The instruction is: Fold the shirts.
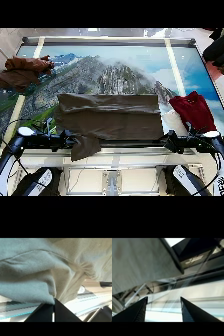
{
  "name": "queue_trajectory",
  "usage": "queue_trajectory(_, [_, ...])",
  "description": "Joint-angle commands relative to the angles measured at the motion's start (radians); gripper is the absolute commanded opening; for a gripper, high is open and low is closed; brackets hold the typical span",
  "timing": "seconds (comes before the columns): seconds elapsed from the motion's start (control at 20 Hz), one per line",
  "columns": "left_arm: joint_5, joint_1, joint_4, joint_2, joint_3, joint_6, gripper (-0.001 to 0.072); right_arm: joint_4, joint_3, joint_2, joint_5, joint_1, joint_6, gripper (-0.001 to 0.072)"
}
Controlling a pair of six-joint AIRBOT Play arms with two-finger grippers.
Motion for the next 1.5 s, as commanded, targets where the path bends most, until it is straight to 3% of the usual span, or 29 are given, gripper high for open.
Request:
queue_trajectory(0.0, [0.001, 0.001, 0.000, 0.001, 0.000, 0.000, 0.0013, 0.065, -0.032, 0.000, -0.146, -0.001, 0.023, 0.0474])
queue_trajectory(0.1, [0.002, 0.001, 0.000, 0.001, 0.000, 0.000, 0.0014, 0.105, -0.032, 0.000, -0.203, -0.001, 0.023, 0.0471])
queue_trajectory(0.25, [0.008, 0.001, 0.000, 0.001, 0.000, 0.000, 0.0014, 0.123, -0.032, 0.000, -0.220, -0.001, 0.023, 0.0363])
queue_trajectory(0.4, [0.024, 0.001, 0.000, 0.001, 0.000, 0.000, 0.0014, 0.124, -0.033, 0.000, -0.214, -0.001, 0.023, 0.0362])
queue_trajectory(0.45, [0.023, 0.001, 0.000, 0.001, 0.000, 0.000, 0.0013, 0.124, -0.033, 0.000, -0.206, -0.001, 0.021, 0.0250])
queue_trajectory(0.5, [0.023, 0.001, 0.000, 0.002, 0.000, 0.000, 0.0014, 0.128, -0.033, 0.000, -0.198, -0.001, 0.012, 0.0003])
queue_trajectory(0.65, [0.023, 0.002, 0.001, 0.007, 0.006, 0.001, 0.0014, 0.177, -0.020, 0.003, -0.112, -0.001, -0.111, 0.0011])
queue_trajectory(1.05, [-0.046, 0.127, -0.040, 0.218, 0.127, -0.001, 0.0013, 0.178, 0.251, 0.056, 0.154, -0.001, -0.108, 0.0011])
queue_trajectory(1.2, [-0.008, 0.192, -0.192, 0.263, 0.148, 0.001, 0.0013, 0.172, 0.372, 0.081, 0.163, 0.006, -0.077, 0.0009])
queue_trajectory(1.3, [0.087, 0.173, -0.229, 0.246, 0.180, 0.050, 0.0011, 0.167, 0.405, 0.066, 0.136, 0.060, -0.061, 0.0009])
queue_trajectory(1.45, [0.219, 0.087, -0.227, 0.142, 0.269, 0.084, 0.0011, 0.166, 0.444, -0.004, -0.019, 0.223, -0.044, 0.0009])
